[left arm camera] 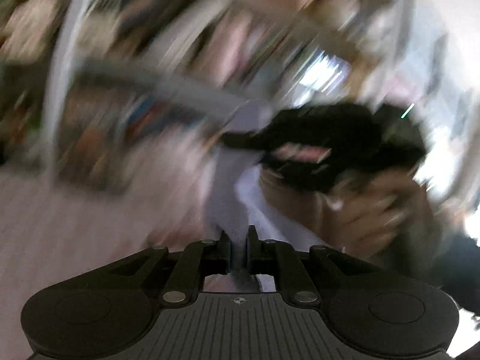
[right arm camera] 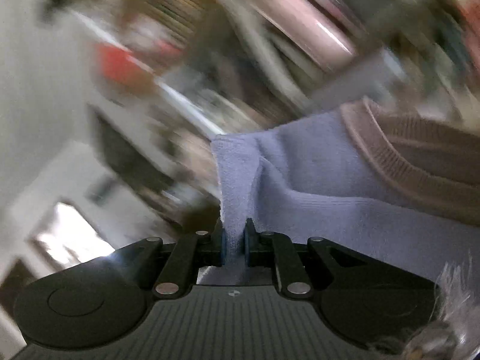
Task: Fold clothes
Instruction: 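Lift the sweater with both tools and shake it open, then lay the sweater down on the mat and open both tools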
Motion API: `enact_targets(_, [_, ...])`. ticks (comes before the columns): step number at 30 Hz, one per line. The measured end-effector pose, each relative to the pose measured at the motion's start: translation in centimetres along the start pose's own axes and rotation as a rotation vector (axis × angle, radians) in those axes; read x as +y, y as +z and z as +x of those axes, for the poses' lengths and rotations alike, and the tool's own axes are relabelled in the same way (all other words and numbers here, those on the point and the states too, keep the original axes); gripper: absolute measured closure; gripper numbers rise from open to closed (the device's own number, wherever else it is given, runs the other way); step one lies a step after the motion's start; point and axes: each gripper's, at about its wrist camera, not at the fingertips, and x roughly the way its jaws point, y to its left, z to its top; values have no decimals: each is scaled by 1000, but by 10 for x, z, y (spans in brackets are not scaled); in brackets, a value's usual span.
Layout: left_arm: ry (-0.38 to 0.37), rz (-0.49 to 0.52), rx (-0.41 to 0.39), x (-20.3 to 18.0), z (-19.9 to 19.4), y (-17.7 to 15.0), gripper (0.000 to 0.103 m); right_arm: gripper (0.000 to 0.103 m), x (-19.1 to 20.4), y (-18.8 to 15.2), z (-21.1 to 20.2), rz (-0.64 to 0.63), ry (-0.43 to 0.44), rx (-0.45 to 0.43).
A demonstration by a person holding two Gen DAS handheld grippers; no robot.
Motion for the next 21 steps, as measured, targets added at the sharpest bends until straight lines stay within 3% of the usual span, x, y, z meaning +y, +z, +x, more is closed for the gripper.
enact_targets(4, [108, -10, 97, 36, 23, -18, 94, 92, -49, -43, 56, 73, -181, 124])
enact_targets(9, [177, -33, 154, 73, 48, -9, 94, 90, -48, -54, 85, 39, -207, 146])
enact_targets(10, [182, -36, 165, 80, 53, -8, 94, 83, -43, -54, 85, 13, -214, 148])
enact_targets(13, [189, -21, 195, 91, 58, -11, 94, 50, -29, -57, 81, -69, -240, 140])
enact_targets(17, [201, -2, 237, 98, 69, -16, 94, 50, -31, -72, 55, -151, -294, 157])
enact_targets(21, [254, -6, 239, 103, 69, -18, 86, 50, -51, -92, 26, -187, -392, 208])
